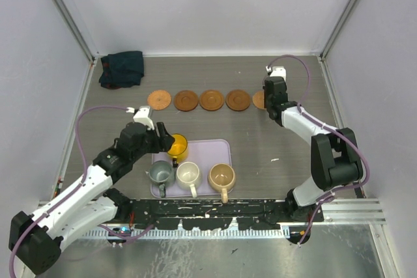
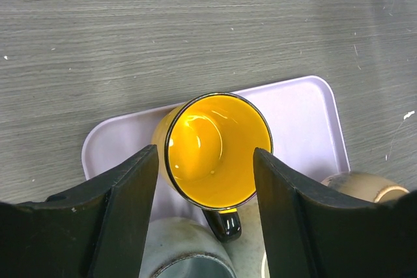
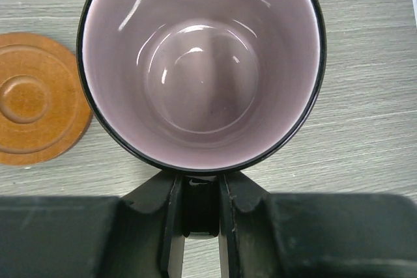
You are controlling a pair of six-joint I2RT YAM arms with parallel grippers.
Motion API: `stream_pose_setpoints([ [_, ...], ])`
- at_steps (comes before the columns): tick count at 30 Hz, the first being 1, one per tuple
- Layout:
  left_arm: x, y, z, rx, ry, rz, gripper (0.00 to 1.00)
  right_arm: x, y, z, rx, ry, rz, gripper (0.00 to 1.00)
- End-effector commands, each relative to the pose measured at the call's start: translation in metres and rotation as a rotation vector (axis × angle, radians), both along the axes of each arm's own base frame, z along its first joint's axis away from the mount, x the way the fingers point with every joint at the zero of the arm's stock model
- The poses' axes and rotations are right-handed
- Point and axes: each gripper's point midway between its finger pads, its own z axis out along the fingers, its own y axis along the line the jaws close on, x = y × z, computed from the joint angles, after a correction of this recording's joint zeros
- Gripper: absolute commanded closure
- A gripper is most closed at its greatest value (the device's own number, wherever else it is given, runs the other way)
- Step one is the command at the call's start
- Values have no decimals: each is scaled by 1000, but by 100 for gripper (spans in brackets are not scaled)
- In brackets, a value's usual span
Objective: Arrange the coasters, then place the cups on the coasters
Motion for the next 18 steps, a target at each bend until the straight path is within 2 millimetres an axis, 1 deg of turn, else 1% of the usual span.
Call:
stream_pose_setpoints([
  [1, 17, -9, 35, -45, -112, -2, 38, 37, 9, 60, 99, -223, 38, 99],
  [5, 20, -15, 32, -45, -99, -19, 38, 38, 6, 49, 117, -213, 34, 99],
  [8, 22, -20, 30, -46, -84, -34, 38, 39, 8, 42, 129, -207, 42, 99],
  [18, 23, -20, 28, -47, -86, -30, 38, 42, 9, 18, 130, -181, 41, 99],
])
